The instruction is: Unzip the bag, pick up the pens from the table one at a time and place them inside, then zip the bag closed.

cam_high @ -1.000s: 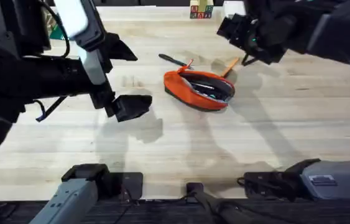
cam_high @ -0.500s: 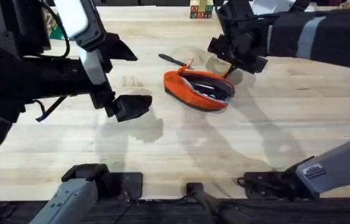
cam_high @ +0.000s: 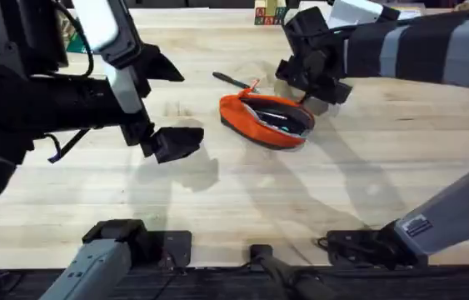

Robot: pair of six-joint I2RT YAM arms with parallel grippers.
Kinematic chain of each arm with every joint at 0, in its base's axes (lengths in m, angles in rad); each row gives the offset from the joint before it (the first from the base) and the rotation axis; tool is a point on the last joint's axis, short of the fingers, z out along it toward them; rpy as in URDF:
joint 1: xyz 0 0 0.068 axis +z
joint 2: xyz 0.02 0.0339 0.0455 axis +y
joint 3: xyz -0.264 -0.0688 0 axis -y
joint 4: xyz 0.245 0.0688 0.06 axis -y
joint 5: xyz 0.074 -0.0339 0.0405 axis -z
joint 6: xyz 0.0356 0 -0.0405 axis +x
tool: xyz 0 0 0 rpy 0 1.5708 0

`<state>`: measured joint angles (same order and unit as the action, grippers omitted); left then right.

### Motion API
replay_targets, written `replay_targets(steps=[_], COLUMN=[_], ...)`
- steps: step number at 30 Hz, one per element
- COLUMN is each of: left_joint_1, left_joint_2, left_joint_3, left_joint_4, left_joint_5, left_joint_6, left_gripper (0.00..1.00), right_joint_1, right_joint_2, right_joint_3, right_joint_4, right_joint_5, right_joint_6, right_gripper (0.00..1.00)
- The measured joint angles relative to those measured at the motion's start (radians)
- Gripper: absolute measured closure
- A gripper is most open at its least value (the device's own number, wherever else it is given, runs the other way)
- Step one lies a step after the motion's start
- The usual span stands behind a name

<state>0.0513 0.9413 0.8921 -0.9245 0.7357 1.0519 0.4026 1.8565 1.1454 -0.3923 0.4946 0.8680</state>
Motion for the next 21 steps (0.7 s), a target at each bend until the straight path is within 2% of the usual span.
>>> replay_targets(steps=[1, 3, 5, 9, 13, 21], left_joint_1=[0.000, 0.000, 0.000, 0.000, 0.000, 0.000], left_joint_2=[0.000, 0.000, 0.000, 0.000, 0.000, 0.000], left_joint_3=[0.000, 0.000, 0.000, 0.000, 0.000, 0.000], left_joint_4=[0.000, 0.000, 0.000, 0.000, 0.000, 0.000], left_joint_5=[0.000, 0.000, 0.000, 0.000, 0.000, 0.000], left_joint_6=[0.000, 0.000, 0.000, 0.000, 0.000, 0.000], left_gripper=[0.008, 0.008, 0.008, 0.008, 0.008, 0.008], right_joint_1=[0.000, 0.000, 0.000, -0.004, -0.005, -0.006], right_joint_2=[0.000, 0.000, 0.000, 0.000, 0.000, 0.000], right_joint_3=[0.000, 0.000, 0.000, 0.000, 0.001, 0.003], right_joint_4=[0.000, 0.000, -0.001, -0.003, -0.004, -0.004], right_joint_5=[-0.001, -0.002, -0.001, 0.002, 0.007, 0.011], right_joint_6=[0.000, 0.000, 0.001, 0.006, 0.010, 0.011], right_gripper=[0.009, 0.084, 0.246, 0.672, 0.942, 0.965])
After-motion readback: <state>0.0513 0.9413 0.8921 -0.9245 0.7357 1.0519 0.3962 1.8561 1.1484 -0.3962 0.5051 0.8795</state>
